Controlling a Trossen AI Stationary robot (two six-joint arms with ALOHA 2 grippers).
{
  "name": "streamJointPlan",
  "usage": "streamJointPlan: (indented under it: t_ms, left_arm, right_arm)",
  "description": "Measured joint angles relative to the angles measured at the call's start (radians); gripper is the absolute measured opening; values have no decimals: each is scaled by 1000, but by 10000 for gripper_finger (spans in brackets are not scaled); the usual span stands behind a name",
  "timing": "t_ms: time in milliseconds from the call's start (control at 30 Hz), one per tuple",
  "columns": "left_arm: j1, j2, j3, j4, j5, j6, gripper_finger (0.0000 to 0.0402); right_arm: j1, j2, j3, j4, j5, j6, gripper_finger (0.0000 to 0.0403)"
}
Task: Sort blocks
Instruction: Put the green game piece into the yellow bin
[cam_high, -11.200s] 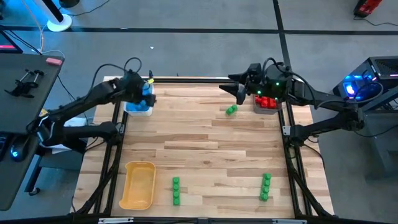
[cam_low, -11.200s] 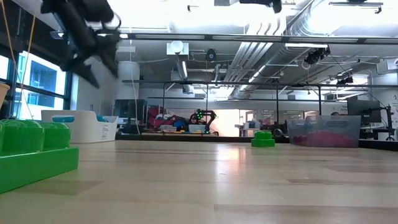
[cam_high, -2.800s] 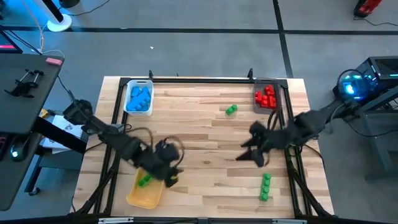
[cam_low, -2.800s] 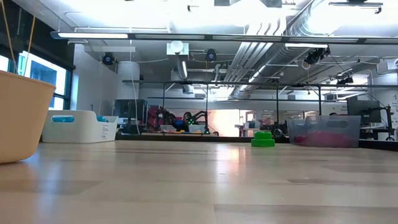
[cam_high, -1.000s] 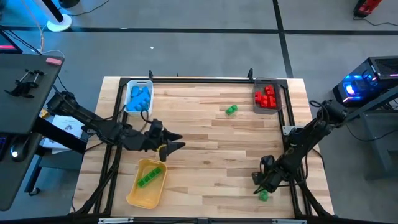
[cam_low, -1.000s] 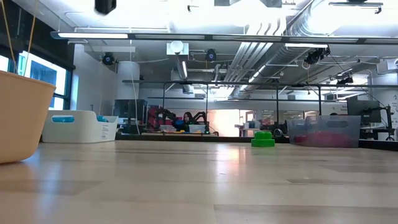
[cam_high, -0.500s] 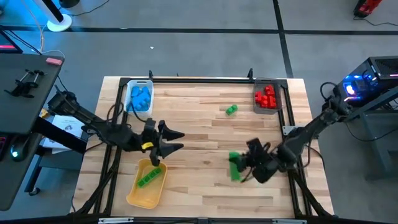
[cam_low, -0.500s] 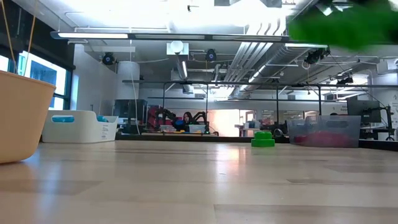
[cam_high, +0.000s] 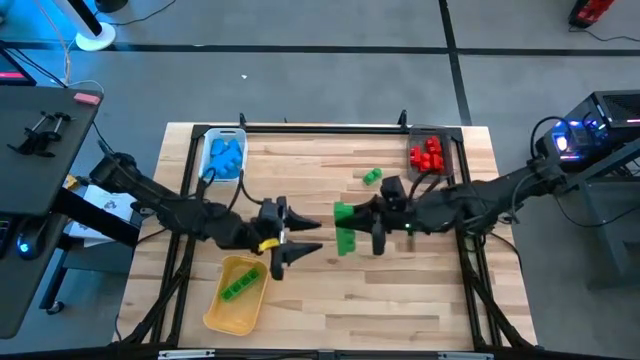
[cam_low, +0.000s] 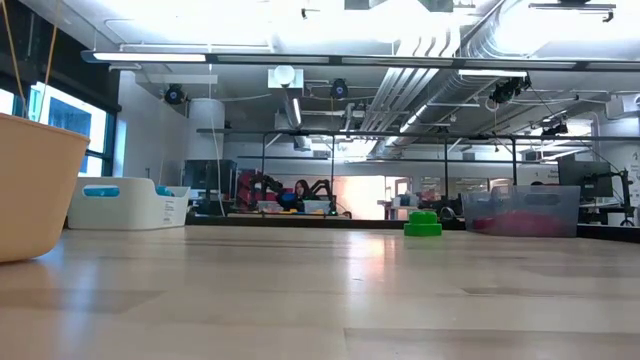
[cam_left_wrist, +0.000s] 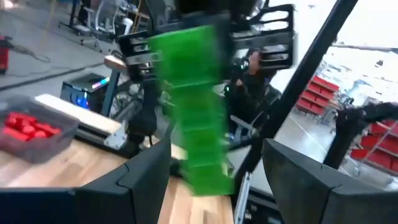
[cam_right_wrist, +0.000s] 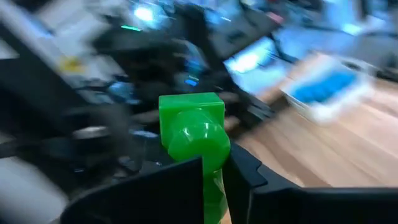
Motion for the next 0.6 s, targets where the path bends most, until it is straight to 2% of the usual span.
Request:
streamJointPlan:
  t_ms: [100, 200, 300, 600]
  left_arm:
    - [23, -1, 22, -5, 4, 20, 239]
    - [43, 0, 35, 19, 63, 12, 239]
    - [64, 14, 36, 93, 133, -27, 239]
    - [73, 94, 35, 247, 226, -85, 239]
  right_arm:
    - [3, 0, 18, 109, -53, -92, 3]
    - [5, 0, 18, 171, -62, -155, 2]
    - [1, 0, 18, 189, -70, -165, 1]
    - [-14, 17, 17, 236, -129, -203, 1]
